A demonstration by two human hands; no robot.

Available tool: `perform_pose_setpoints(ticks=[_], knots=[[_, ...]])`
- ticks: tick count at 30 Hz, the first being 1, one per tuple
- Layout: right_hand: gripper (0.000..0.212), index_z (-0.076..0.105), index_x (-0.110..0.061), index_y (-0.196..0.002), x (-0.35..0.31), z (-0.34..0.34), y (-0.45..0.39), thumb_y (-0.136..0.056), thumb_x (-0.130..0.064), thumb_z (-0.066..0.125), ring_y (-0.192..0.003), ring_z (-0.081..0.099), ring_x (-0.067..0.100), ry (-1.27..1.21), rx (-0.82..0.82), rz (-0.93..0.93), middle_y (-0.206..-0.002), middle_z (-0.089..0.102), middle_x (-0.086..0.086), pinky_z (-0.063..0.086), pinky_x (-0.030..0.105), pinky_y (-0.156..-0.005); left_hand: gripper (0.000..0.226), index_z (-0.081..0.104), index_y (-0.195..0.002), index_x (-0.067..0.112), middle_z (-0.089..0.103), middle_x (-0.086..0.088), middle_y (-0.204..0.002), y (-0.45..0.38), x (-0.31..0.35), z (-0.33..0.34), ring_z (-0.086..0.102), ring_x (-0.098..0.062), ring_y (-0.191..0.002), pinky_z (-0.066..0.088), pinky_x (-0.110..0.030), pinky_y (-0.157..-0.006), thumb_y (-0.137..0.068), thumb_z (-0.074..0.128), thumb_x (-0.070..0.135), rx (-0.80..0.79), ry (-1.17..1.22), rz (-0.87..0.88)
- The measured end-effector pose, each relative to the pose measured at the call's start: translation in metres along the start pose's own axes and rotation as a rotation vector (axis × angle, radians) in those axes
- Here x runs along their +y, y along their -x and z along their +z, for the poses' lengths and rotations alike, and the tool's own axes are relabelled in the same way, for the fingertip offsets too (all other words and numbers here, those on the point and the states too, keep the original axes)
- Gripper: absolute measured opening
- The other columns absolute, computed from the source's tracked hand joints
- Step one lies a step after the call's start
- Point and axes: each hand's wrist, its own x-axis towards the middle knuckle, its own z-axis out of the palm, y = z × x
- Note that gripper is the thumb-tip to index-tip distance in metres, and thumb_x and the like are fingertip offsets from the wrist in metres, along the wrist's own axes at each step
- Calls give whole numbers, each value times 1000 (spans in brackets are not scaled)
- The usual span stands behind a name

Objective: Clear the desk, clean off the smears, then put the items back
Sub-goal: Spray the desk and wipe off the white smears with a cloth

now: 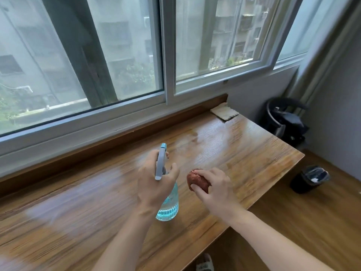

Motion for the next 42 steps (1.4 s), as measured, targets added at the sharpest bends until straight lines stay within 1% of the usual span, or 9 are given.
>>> perform_pose_setpoints(ticks=[5,9,16,20,23,32,36,39,42], knots=[[47,62,-41,-128,39,-10,-73,-84,-59,56,-104,55,12,-9,-28,12,-110,61,-14,49,46,-97,24,62,-99,21,59,6,-68,-45,-7,52,57,-16,-55,53,-38,-49,-84,80,13,37,9,-26],[40,63,-40,-128,65,-19,-126,-89,-41,71,-108,52,10,-26,-62,15,-116,62,-16,48,41,-100,24,61,-100,23,58,6,-69,-91,-14,95,57,-16,-60,50,-32,-54,-85,79,16,74,25,-113],[38,67,-36,-123,101,-43,-191,-87,-31,78,-107,54,7,-49,-94,3,-112,64,-19,42,22,-95,28,58,-104,23,60,13,-77,-172,-30,164,63,-10,-65,54,-28,-60,-87,80,17,148,78,-125],[32,68,-33,-116,114,-59,-214,-86,-30,79,-99,55,5,-71,-108,25,-104,64,-16,36,6,-83,28,59,-105,22,59,14,-75,-207,-44,193,61,-9,-61,56,-35,-64,-87,79,16,212,54,-150],[29,68,-30,-112,124,-66,-233,-86,-26,80,-91,54,-3,-97,-117,37,-96,56,-22,36,0,-76,25,60,-107,22,58,9,-74,-224,-58,216,61,-15,-62,57,-41,-65,-88,74,15,217,22,-178],[24,61,-33,-98,164,-70,-292,-86,-27,80,-83,60,5,-158,-252,-52,-89,64,-12,44,19,-70,24,63,-110,23,62,10,-84,-262,-66,263,60,-19,-69,56,-37,-74,-87,72,21,340,-62,-206],[26,56,-30,-93,186,-76,-318,-86,-22,80,-80,58,9,-197,-335,-98,-88,63,-7,40,15,-66,34,69,-119,17,68,5,-89,-271,-68,273,63,-20,-75,57,-35,-79,-88,70,29,437,-120,-244],[28,54,-31,-91,202,-80,-335,-86,-21,80,-81,60,13,-221,-414,-141,-87,65,-6,48,27,-72,38,69,-119,13,69,0,-95,-275,-68,279,58,-12,-76,54,-31,-77,-85,74,30,506,-177,-244],[29,55,-30,-90,218,-82,-349,-85,-17,80,-85,58,9,-237,-471,-197,-91,63,-6,42,21,-72,45,65,-116,7,63,-6,-104,-277,-68,281,58,-18,-86,54,-33,-81,-82,77,35,588,-269,-193]])
